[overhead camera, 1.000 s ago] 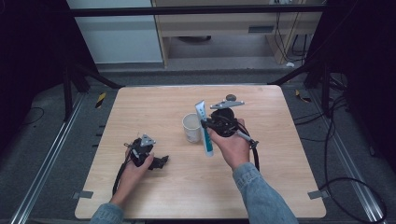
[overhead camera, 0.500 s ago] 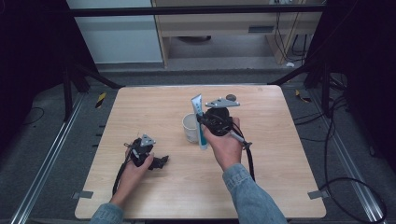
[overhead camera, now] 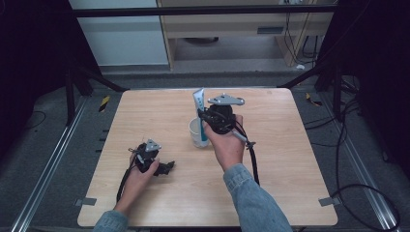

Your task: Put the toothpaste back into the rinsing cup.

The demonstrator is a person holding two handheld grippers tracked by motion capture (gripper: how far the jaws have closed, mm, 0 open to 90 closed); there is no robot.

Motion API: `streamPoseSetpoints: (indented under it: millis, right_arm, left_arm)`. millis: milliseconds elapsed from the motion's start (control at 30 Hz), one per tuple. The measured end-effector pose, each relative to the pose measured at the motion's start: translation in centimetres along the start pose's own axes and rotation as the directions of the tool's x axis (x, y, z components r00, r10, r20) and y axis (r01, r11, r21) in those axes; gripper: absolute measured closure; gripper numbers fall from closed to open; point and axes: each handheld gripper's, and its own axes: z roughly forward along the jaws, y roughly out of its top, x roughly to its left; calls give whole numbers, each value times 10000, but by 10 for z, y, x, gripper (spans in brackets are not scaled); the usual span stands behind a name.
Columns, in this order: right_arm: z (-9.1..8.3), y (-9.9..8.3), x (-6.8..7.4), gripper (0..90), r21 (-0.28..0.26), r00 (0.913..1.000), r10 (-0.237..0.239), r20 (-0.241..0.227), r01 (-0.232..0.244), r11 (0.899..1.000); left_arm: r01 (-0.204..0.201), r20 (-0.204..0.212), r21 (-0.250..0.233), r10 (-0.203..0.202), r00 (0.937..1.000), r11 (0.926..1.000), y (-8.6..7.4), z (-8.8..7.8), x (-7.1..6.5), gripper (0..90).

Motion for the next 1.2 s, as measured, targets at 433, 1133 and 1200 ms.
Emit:
streamPoseSetpoints:
  millis: [433, 1133, 1200]
  right_arm:
    - [9, 27, -4, 789, -647, 9999, 13, 160, -3, 9979]
    - [32, 34, -14, 788, -1620, 9988, -96, 470, 171, 9866]
    - [33, 33, -14, 788, -1696, 9985, -130, 537, 219, 9853]
  left_arm:
    - [-15, -26, 11, 16, 10000, 10000, 0, 0, 0, 0]
    - [-24, -21, 32, 24, 10000, 10000, 0, 0, 0, 0]
    - [-26, -20, 35, 26, 10000, 10000, 0, 0, 0, 0]
